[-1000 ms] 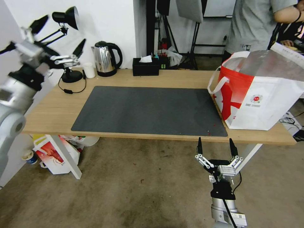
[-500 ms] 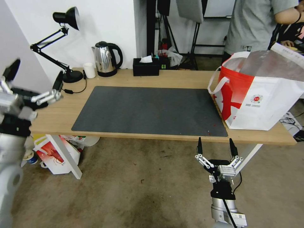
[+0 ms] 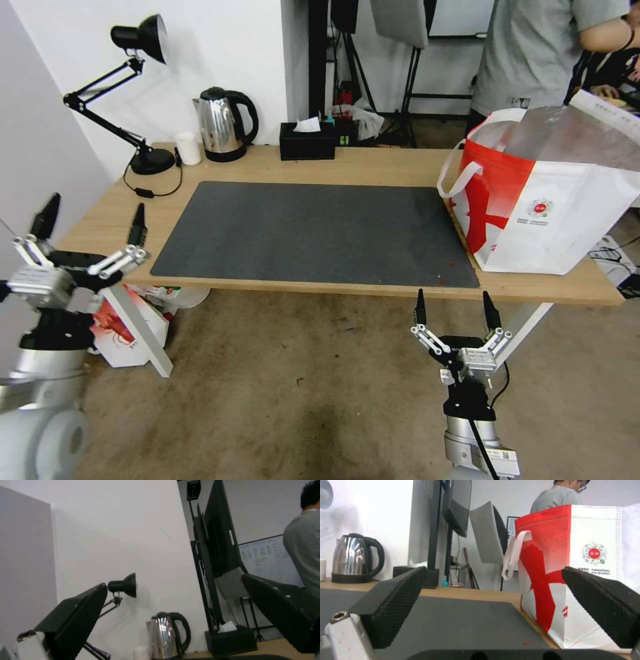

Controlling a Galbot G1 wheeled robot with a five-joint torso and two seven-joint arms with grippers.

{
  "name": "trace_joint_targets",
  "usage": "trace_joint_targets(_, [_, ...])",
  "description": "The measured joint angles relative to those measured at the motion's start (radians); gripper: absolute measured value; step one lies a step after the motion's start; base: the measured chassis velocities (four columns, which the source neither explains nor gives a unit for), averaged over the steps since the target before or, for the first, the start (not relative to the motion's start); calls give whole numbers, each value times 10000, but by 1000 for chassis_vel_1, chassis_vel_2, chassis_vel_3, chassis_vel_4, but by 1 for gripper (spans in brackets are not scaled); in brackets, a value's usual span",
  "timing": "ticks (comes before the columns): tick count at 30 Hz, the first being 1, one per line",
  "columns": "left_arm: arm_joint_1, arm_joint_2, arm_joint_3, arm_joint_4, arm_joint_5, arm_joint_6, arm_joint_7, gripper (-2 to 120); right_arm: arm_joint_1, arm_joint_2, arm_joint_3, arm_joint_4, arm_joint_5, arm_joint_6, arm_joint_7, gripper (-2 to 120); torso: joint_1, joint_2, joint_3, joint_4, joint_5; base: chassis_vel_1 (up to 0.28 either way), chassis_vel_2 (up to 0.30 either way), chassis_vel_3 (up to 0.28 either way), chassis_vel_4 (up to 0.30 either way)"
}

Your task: Pick up the trash from the table and place it into the takeout bag.

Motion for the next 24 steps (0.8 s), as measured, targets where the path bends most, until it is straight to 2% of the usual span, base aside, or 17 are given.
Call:
trace_joint_targets(10, [741,-937,712,-44,577,-349,-17,100,0,1,-1,0,0,0,0,100,-1,0,1,2,2,0,0,0,0])
trace_joint_targets(14, [983,-1133,823,106,814,-738,-20,100,0,1,-1,0,0,0,0,100,0,0,1,1,0,0,0,0,0])
trace_joint_targets(18, [1342,-1301,1034,514,1177,-1444,-20,100,0,1,-1,0,0,0,0,100,-1,0,1,1,1,0,0,0,0])
trace_joint_targets(24, [1580,-1441,1237,890,1295,-1947,-39,100,0,1,-1,0,0,0,0,100,-1,-1,0,1,2,0,0,0,0])
